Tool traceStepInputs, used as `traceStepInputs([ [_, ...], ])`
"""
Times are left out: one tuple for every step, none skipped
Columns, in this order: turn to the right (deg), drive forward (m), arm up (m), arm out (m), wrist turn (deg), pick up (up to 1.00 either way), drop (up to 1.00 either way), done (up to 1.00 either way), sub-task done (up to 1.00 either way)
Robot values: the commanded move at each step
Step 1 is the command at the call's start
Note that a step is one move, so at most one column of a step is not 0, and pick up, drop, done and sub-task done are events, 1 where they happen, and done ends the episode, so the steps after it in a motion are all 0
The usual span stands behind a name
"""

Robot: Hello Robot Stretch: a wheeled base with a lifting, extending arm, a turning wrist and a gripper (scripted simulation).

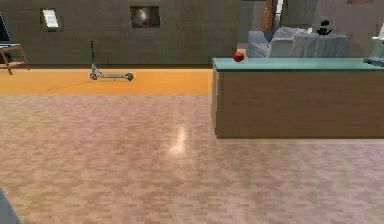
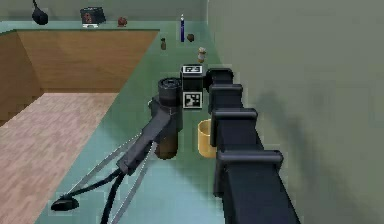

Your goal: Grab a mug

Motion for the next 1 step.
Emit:
traceStepInputs([
  [0.0,0.0,0.0,0.0,45.0,0.0,0.0,0.0,0.0],
])
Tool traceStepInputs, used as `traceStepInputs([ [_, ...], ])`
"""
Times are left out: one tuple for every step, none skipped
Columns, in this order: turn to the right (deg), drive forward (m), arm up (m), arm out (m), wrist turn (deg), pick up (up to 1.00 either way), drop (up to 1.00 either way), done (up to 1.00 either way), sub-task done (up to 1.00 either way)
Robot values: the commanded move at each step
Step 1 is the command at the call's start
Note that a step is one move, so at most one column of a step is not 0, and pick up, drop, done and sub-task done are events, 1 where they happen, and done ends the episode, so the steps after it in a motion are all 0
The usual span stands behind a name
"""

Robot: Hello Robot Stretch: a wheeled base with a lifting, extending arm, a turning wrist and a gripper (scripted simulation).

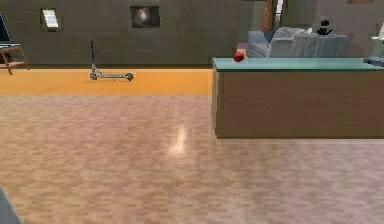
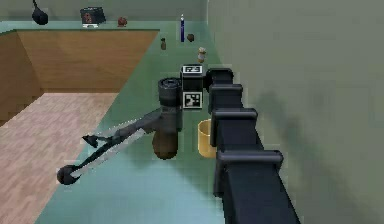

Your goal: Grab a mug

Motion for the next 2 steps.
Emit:
traceStepInputs([
  [0.0,0.0,0.0,0.0,45.0,0.0,0.0,0.0,0.0],
  [0.0,0.0,0.0,0.0,45.0,0.0,0.0,0.0,0.0],
])
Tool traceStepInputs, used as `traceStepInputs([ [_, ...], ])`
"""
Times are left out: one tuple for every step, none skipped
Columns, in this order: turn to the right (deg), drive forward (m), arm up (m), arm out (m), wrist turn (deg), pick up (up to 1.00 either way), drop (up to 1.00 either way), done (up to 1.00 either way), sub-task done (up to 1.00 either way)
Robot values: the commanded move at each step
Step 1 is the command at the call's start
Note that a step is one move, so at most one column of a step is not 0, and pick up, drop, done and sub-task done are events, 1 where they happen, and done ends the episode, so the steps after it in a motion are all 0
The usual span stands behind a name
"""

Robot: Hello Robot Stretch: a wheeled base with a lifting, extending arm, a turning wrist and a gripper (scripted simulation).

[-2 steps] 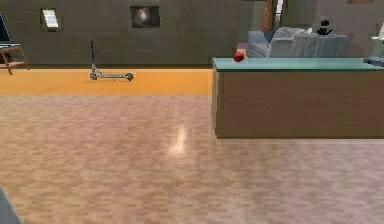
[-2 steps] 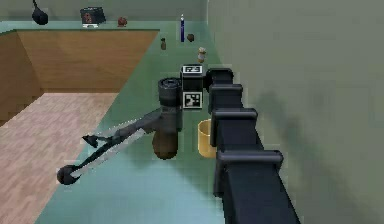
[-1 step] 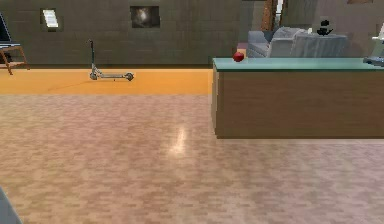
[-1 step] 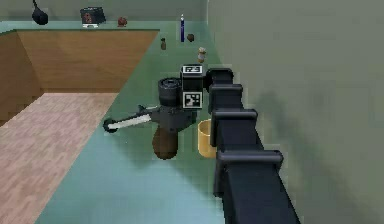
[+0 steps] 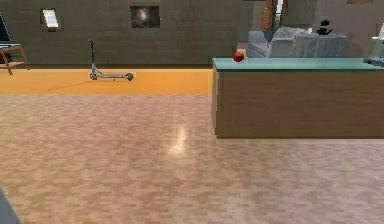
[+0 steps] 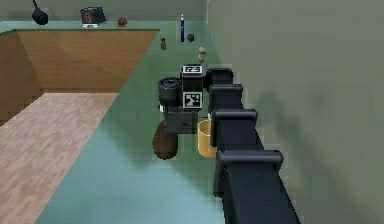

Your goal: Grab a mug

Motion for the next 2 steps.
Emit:
traceStepInputs([
  [0.0,0.0,0.0,0.0,24.0,0.0,0.0,0.0,0.0],
  [0.0,0.0,-0.16,0.0,0.0,0.0,0.0,0.0,0.0],
])
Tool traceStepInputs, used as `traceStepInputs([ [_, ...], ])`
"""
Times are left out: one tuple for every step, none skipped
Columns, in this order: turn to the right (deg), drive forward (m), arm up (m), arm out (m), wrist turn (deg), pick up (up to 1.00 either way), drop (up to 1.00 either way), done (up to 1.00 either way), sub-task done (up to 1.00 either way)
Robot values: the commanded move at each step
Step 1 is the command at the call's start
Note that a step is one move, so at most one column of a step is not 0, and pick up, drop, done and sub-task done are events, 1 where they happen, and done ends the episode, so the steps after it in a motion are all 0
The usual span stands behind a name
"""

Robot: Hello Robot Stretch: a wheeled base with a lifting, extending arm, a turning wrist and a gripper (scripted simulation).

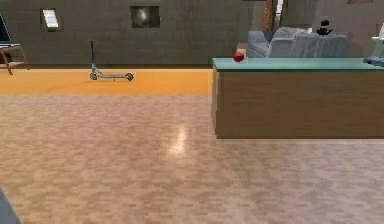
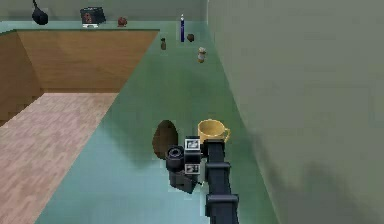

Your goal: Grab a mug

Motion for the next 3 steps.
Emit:
traceStepInputs([
  [0.0,0.0,0.0,0.0,0.0,1.0,0.0,0.0,0.0],
  [0.0,0.0,0.1,0.0,0.0,0.0,0.0,0.0,0.0],
  [0.0,0.0,0.0,0.0,0.0,0.0,0.0,1.0,0.0],
])
